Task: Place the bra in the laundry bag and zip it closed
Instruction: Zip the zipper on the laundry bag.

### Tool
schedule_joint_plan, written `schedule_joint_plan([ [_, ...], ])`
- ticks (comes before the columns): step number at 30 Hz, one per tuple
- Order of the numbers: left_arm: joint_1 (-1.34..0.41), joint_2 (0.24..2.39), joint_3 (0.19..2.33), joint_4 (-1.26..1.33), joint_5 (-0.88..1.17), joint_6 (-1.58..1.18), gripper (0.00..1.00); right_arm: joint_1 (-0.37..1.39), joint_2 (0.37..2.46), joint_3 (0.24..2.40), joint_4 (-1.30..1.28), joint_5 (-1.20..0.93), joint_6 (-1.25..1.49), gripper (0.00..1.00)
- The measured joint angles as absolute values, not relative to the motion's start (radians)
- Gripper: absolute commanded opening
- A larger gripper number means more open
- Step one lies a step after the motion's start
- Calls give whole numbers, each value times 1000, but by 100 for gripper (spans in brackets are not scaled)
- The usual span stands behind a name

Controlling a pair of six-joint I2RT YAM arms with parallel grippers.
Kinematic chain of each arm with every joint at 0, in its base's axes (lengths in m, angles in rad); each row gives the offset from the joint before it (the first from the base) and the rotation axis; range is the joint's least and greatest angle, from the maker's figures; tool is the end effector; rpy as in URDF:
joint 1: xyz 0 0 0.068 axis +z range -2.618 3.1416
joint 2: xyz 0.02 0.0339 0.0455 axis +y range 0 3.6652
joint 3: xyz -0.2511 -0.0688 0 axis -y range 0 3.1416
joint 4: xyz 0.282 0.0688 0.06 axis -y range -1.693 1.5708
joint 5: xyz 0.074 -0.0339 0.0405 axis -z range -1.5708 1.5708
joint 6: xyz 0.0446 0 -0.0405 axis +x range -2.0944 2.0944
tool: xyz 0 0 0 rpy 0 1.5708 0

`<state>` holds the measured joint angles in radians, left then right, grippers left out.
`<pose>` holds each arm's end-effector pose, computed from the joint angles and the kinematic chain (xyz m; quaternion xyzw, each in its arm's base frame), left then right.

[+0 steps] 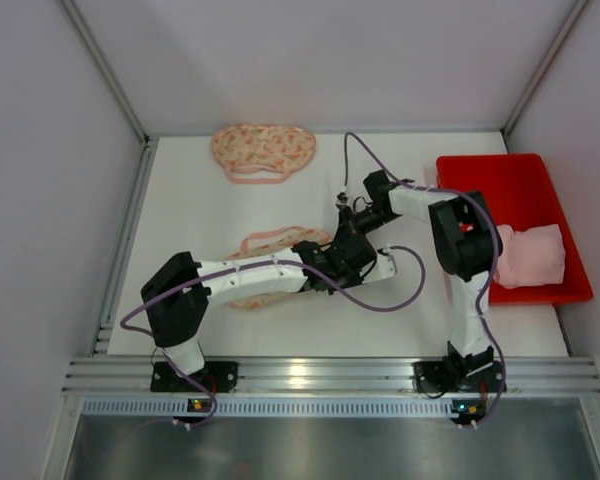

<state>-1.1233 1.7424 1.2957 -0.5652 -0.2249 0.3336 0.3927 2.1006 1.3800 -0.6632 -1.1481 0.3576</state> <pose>0.1844 -0.3612 0.1936 0.6128 0.7333 -0.0059 0.2945 0.3683 0.1966 0.0985 0.0654 -0.8350 -0.5318 0.1252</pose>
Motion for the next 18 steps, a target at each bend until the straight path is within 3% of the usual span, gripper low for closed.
schedule_joint_plan([
  [10, -1190, 1612, 1108, -485, -224, 452, 0, 418, 2236, 1674, -1013, -1093, 114, 0],
  [18, -1224, 1566, 1050, -459, -170, 501, 0, 428, 2289, 1718, -1188, -1041, -17, 0],
])
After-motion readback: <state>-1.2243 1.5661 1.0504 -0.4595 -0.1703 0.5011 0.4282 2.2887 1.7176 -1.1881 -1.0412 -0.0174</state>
